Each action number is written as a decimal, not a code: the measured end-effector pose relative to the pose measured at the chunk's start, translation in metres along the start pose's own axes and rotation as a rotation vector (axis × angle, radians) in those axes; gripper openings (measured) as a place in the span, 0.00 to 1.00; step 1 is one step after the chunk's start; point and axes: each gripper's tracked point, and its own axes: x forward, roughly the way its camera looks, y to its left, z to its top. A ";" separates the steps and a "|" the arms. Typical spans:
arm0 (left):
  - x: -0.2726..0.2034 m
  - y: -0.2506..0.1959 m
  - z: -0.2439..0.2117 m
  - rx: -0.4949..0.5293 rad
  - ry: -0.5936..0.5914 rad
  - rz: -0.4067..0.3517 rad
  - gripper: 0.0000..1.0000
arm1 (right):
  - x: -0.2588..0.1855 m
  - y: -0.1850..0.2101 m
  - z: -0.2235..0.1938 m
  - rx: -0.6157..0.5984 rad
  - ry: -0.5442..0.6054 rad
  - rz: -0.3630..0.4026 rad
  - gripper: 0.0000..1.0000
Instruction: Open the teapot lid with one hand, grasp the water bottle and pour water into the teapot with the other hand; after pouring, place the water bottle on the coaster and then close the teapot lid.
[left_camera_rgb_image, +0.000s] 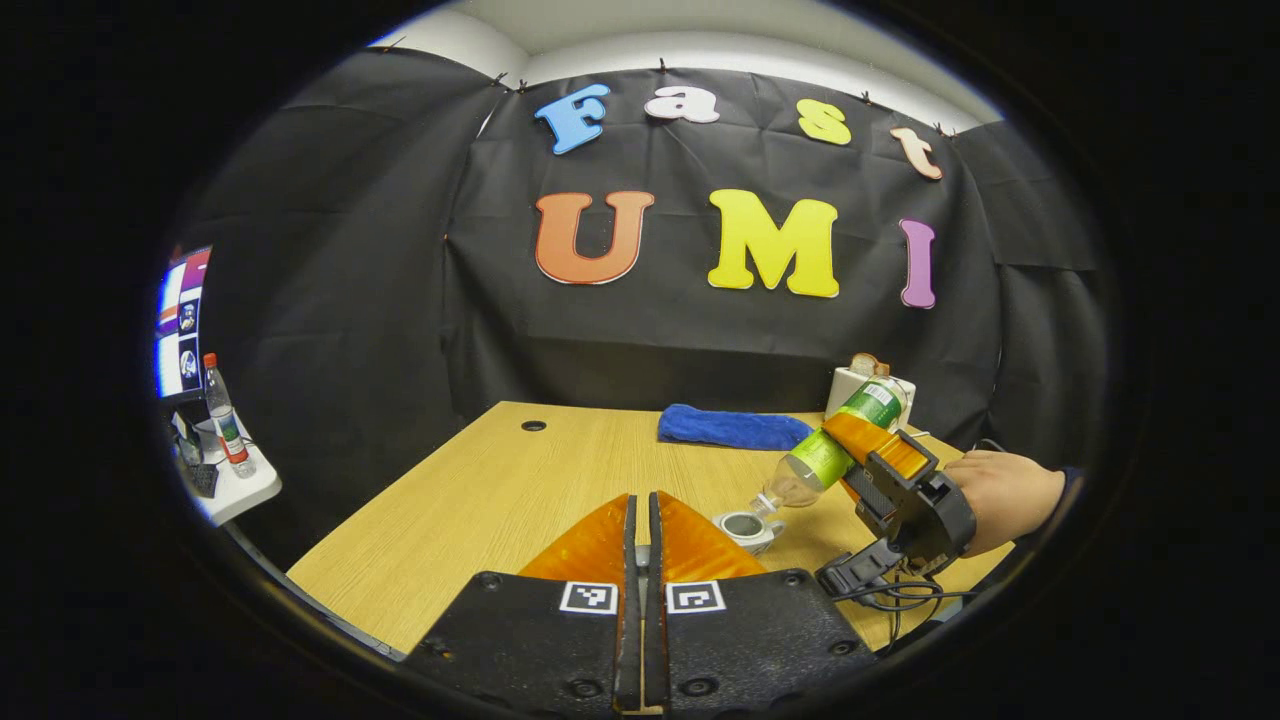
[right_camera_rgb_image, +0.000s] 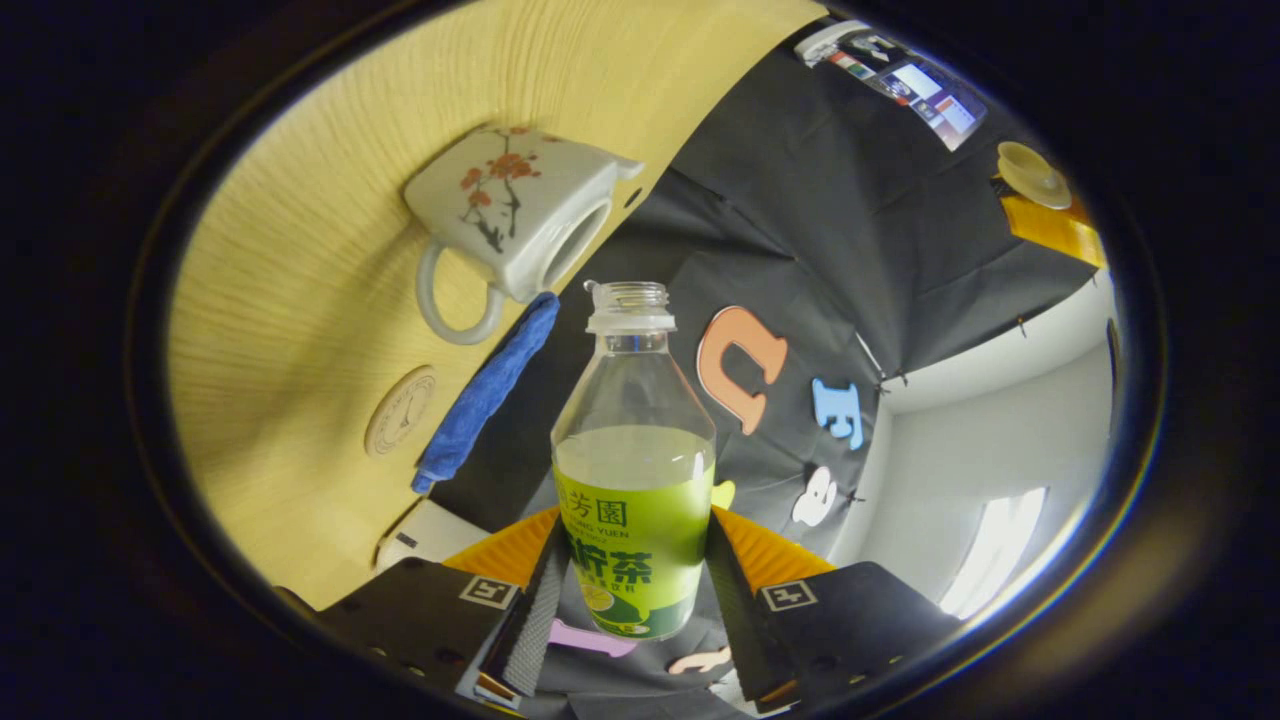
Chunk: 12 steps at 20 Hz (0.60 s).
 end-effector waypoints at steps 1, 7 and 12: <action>0.000 0.000 0.000 0.002 0.000 0.002 0.04 | -0.003 -0.005 0.002 -0.015 -0.005 -0.015 0.74; -0.001 0.003 0.005 0.005 -0.014 0.014 0.04 | 0.006 -0.027 -0.005 0.010 -0.008 -0.060 0.72; -0.004 0.010 0.010 -0.039 -0.033 0.021 0.04 | 0.011 -0.023 -0.014 0.173 0.008 -0.024 0.72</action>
